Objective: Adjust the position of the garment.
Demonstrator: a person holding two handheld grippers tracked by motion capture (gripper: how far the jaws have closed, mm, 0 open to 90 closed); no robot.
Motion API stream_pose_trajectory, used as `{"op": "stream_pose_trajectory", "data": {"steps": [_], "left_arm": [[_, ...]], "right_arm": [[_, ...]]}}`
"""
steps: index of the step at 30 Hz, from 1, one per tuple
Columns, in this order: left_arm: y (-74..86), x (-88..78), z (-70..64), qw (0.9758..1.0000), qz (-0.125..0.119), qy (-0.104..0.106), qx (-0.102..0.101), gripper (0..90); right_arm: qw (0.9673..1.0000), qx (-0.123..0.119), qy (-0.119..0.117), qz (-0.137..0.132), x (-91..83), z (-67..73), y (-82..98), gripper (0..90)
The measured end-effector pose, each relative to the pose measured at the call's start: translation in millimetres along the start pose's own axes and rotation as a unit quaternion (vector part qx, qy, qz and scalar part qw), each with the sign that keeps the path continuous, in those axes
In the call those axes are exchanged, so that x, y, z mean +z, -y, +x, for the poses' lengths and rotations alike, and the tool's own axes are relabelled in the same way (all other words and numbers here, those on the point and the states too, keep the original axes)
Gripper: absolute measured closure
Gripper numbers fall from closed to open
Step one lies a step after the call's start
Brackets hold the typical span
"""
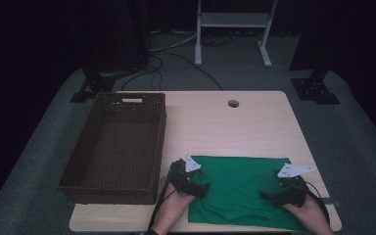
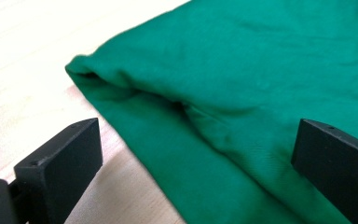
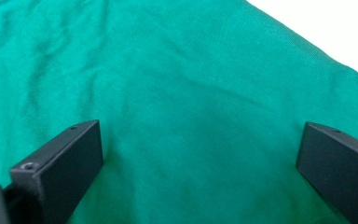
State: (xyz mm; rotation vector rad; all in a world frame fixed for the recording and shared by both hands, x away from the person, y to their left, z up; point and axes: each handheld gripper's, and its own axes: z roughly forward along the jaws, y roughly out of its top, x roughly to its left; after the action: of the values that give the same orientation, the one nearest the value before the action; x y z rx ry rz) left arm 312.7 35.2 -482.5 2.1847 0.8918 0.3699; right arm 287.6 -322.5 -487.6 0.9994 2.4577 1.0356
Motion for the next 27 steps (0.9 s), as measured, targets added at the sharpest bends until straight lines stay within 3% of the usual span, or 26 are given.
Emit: {"op": "stream_pose_trajectory", "data": {"steps": [9, 16, 27], "left_arm": [[3.3, -2.5, -2.6, 1.0000, 0.003, -0.007, -0.004, 5.4], [5.1, -7.4, -6.4, 1.0000, -0.004, -0.001, 0.001, 17.5], [6.4, -13.4, -9.3, 0.9992, -0.013, 0.037, 0.012, 59.1]], "right_arm": [[1.0000, 0.000, 0.001, 0.000, 0.1, 1.4, -0.1, 0.0], [1.0000, 0.000, 0.001, -0.001, 0.5, 2.4, -0.4, 0.0], [1.0000, 0.001, 0.001, -0.001, 1.6, 5.8, -1.4, 0.0]]}}
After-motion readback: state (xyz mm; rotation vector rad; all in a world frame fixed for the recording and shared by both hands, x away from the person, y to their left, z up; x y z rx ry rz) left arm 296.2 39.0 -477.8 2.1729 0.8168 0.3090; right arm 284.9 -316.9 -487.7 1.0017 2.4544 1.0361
